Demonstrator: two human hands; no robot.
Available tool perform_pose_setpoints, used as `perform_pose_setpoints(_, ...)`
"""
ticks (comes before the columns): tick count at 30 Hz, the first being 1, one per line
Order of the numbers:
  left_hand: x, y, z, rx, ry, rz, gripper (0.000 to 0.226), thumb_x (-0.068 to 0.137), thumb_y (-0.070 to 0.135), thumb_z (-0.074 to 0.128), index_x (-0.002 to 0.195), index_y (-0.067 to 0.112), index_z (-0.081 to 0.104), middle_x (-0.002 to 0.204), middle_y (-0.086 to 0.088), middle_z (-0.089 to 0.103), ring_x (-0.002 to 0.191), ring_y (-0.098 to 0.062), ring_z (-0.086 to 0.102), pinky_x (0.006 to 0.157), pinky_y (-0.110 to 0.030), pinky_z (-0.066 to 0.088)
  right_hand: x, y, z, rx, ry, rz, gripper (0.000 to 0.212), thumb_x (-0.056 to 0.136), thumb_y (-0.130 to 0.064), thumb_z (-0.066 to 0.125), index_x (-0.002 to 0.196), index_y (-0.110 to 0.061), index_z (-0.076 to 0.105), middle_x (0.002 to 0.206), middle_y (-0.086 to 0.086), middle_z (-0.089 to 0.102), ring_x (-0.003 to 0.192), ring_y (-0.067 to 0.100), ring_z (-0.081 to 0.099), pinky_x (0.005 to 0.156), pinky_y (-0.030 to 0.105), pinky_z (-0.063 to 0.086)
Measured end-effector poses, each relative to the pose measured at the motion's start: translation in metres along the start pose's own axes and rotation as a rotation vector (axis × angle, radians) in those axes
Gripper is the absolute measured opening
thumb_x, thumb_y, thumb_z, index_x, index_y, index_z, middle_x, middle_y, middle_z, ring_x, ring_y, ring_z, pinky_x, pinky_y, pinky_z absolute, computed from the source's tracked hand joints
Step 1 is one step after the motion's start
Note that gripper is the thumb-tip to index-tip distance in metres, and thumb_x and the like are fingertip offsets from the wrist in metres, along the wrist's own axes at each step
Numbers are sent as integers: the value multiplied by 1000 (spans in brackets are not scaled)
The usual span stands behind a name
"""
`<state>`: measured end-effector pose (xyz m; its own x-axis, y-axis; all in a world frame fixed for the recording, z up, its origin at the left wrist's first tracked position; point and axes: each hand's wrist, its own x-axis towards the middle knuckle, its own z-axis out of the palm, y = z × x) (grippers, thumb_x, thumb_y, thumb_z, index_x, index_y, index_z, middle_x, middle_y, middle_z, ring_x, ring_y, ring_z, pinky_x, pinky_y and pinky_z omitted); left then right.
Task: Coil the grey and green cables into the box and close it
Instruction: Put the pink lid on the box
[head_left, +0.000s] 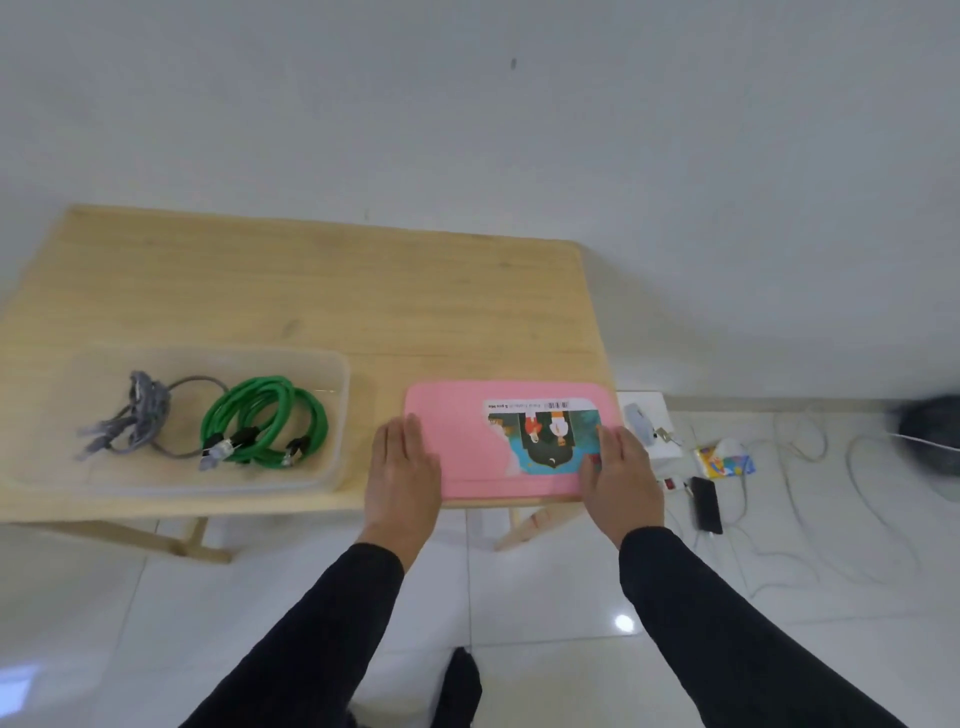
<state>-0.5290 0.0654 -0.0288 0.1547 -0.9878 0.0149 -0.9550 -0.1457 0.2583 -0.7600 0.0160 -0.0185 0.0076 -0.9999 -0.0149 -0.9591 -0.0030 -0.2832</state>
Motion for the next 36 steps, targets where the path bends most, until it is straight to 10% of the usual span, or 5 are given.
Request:
perform_pose_setpoints(10,-3,26,4,-468,73,-253,50,99,19,34,145,6,21,153,-18,20,140,-30,21,114,-33,19,4,10,4,219,-32,137,47,93,-24,48,134,-3,41,140,19,38,131,31,31,108,38,29)
perform_pose_setpoints(20,10,27,-35,-608,253,-259,44,98,16,35,142,12,32,148,-14,30,135,-27,31,111,-34,27,5,-6,-23,412,235,102,32,90,-12,53,120,-3,57,122,22,49,118,33,41,94,18,26)
perform_pose_setpoints(29,3,-61,-109,-519,408,-340,45,98,23,33,142,16,30,150,-9,29,133,-32,33,107,-47,35,-1,-125,-35,523,286,-81,35,91,-11,51,124,-1,53,127,20,44,122,30,36,93,17,28)
perform_pose_setpoints(36,-19,-171,-151,-431,448,-437,43,99,20,31,141,10,33,145,-10,37,132,-26,35,109,-31,27,-27,-241,-2,553,221,-158,36,92,-12,50,127,-2,50,130,19,41,124,27,33,92,15,26)
